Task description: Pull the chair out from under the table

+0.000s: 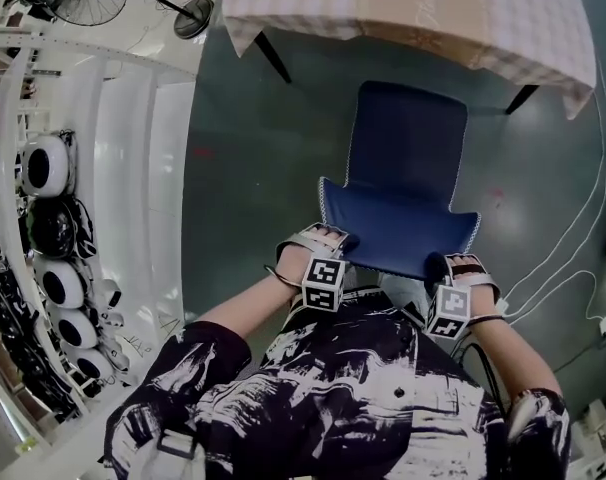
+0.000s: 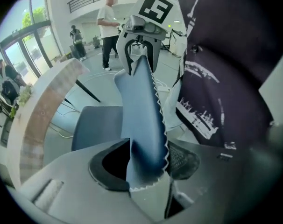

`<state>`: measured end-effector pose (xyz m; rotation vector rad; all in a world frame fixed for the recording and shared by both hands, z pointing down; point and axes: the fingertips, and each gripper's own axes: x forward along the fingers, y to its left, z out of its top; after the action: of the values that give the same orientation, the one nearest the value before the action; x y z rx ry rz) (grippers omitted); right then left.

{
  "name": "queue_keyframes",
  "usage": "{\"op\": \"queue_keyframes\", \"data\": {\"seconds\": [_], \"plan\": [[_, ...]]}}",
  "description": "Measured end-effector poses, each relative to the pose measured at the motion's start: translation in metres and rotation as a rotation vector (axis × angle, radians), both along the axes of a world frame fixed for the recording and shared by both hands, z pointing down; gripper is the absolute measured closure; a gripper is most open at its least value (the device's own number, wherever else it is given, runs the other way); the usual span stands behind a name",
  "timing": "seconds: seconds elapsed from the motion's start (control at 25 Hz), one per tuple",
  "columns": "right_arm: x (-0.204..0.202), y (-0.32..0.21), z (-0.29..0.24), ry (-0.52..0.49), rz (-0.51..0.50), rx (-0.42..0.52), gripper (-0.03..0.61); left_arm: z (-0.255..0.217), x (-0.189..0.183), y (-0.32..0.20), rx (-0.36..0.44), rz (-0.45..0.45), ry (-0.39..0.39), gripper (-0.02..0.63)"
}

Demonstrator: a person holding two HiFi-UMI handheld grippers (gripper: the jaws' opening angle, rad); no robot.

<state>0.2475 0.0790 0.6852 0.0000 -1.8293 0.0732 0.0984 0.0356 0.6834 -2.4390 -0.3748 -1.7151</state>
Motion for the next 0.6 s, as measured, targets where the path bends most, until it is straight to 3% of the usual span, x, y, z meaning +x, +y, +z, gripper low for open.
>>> {"op": "queue_keyframes", "data": {"seconds": [0.16, 0.2, 0.32, 0.44, 0.6], "plan": [[0.001, -0.007, -0.04, -0.074, 0.013, -0.085, 0.328, -0.03, -0.021, 0.009, -0.159, 0.051, -0.025, 0.47], [-0.001, -0.01, -0.051, -0.1, 0.035, -0.098, 0.33, -0.042, -0.027, 0.008, -0.2, 0.058, -0.031, 0.513], [-0.009, -0.035, -0.086, -0.214, 0.154, -0.116, 0.331, -0.084, -0.037, -0.016, -0.306, 0.009, -0.009, 0.531], [-0.014, -0.087, -0.128, -0.377, 0.335, -0.077, 0.333, -0.135, -0.009, -0.075, -0.306, -0.149, 0.182, 0.54], [-0.008, -0.191, -0.206, -0.639, 0.611, 0.124, 0.356, -0.223, 0.047, -0.175, -0.169, -0.413, 0.594, 0.549]]}}
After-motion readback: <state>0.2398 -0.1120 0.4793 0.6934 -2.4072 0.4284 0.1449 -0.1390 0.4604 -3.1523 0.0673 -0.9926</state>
